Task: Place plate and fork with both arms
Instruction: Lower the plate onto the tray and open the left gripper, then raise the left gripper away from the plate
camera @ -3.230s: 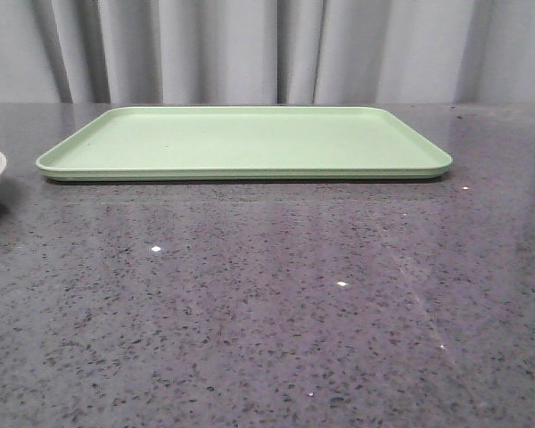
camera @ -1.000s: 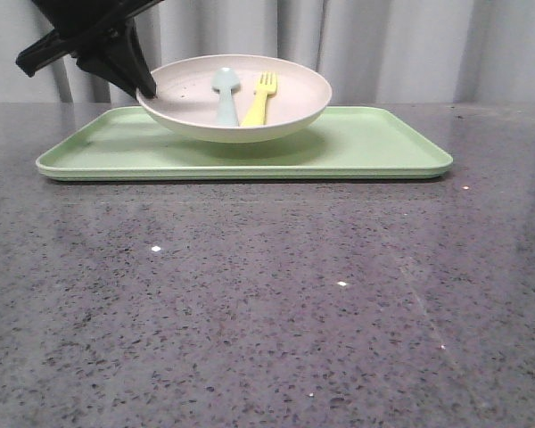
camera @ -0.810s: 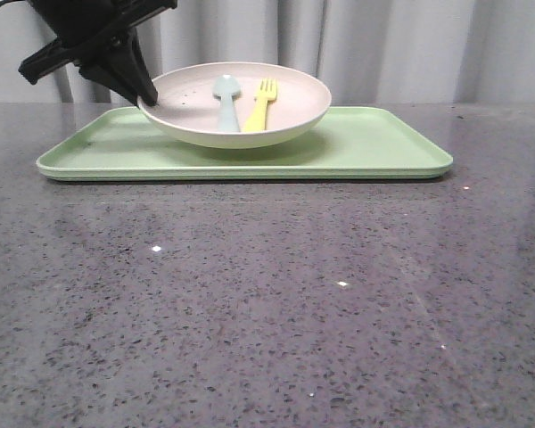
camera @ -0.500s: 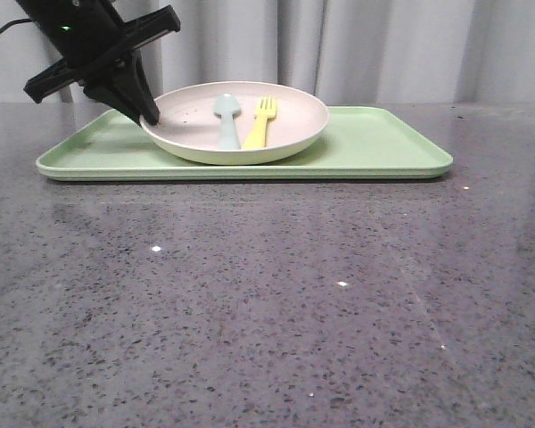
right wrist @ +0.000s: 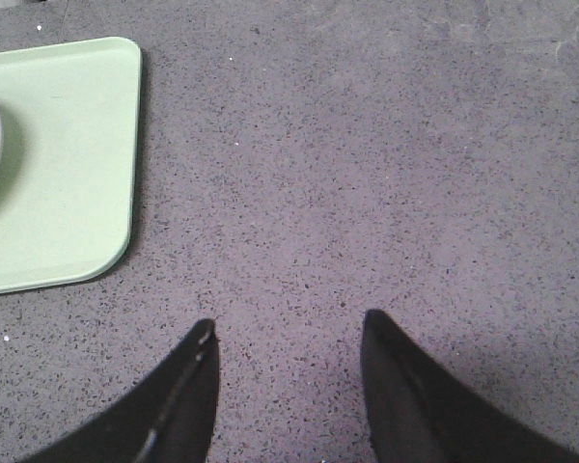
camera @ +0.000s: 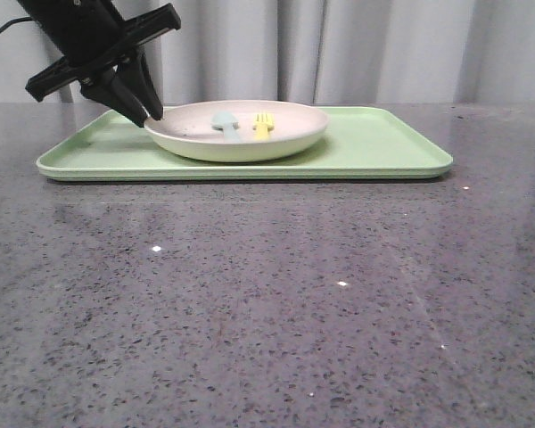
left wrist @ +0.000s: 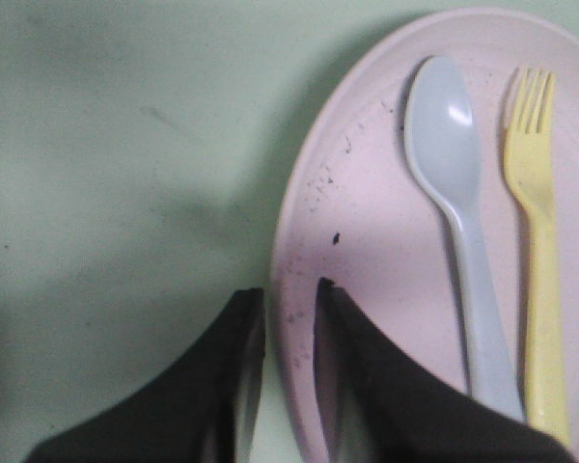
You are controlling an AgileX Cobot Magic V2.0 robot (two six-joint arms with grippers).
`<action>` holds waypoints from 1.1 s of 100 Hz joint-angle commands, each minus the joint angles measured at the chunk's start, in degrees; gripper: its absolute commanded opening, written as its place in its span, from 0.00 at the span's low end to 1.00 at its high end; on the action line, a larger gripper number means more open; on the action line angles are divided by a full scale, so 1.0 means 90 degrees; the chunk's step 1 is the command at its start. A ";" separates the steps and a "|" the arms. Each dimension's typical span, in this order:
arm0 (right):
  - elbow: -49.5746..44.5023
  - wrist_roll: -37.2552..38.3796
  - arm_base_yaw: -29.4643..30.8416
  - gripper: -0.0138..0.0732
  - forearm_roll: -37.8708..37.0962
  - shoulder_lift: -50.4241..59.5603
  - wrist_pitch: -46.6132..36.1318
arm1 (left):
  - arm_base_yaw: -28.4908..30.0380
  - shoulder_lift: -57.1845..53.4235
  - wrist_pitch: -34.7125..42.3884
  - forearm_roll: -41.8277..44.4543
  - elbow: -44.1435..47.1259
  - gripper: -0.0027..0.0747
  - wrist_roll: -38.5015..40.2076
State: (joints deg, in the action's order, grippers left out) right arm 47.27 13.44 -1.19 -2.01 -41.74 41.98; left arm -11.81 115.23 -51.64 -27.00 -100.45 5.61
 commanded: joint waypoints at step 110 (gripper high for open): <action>0.0682 -0.0222 -0.0475 0.58 -0.0041 -0.0455 -0.0118 | -0.0067 -0.4753 0.0643 0.2394 0.2502 0.44 0.0075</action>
State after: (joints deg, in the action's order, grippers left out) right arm 49.38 12.61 -4.42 -2.01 -43.91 44.16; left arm -11.81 79.14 -51.55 -5.64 -81.81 5.75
